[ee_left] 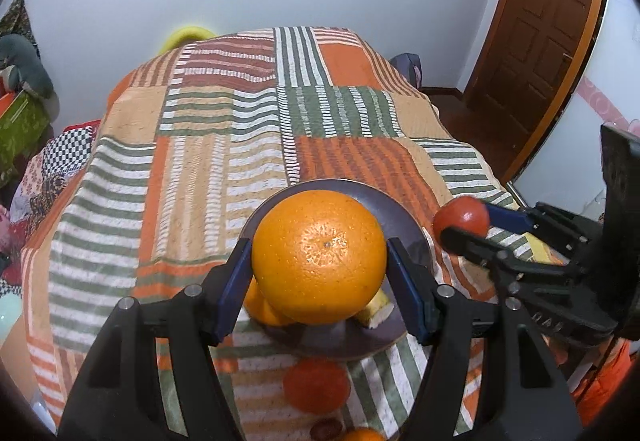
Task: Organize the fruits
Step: 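Lower the orange onto the plate with the left gripper while the right places the tomato, then open both grippers and lift them away from the plate, then grasp a red tomato with the left gripper while the right grasps a small tangerine, then place the tomato on the plate with the left gripper while the right places the tangerine, then move the right gripper toward the remaining yellow corn cob on the blanket, then grasp the corn cob with the right gripper while the left grasps the tangerine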
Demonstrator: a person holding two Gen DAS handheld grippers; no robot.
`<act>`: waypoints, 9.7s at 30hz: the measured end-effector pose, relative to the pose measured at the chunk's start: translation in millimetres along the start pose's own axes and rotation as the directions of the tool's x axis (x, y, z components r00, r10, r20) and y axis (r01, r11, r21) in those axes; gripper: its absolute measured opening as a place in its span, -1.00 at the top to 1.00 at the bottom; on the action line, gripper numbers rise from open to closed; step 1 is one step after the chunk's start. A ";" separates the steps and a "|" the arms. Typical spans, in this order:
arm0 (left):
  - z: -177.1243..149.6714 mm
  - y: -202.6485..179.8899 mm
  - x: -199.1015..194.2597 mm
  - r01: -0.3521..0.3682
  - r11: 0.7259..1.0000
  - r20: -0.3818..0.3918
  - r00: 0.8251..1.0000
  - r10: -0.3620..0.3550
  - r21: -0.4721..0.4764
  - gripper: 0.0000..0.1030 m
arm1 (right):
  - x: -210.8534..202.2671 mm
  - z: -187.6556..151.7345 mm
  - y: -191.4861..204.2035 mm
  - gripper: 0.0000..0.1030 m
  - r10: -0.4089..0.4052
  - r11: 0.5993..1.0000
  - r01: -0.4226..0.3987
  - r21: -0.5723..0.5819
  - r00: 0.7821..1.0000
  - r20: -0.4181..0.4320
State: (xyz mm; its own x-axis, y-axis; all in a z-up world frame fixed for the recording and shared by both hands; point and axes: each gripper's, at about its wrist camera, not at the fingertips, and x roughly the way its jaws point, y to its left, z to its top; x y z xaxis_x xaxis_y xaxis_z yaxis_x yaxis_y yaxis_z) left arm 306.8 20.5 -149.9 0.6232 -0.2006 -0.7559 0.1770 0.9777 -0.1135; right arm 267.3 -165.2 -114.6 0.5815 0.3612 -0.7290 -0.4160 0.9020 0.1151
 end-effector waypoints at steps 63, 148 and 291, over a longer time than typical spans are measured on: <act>-47.0 -12.4 -58.9 -0.079 0.997 0.020 0.997 0.078 0.018 -0.44 | -83.7 -37.2 -18.9 -0.36 -0.131 0.991 0.132 -0.017 0.990 0.056; -63.1 -0.6 51.1 0.026 0.999 -0.176 0.984 -0.034 -0.047 0.00 | 37.8 -39.6 -0.9 0.37 0.060 0.998 -0.061 -0.001 0.991 -0.117; -163.0 16.1 -49.3 0.013 0.996 -0.140 0.990 -0.025 -0.085 0.26 | 22.6 -100.1 84.3 0.06 0.140 0.985 -0.164 -0.053 0.941 -0.307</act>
State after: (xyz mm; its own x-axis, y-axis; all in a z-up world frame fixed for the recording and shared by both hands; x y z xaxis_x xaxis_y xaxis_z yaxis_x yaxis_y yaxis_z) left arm 154.8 56.4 -219.6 0.5054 -0.2144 -0.8358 0.1197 0.9767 -0.1782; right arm 175.4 -104.7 -188.9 0.2744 0.3938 -0.8773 -0.5420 0.8169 0.1971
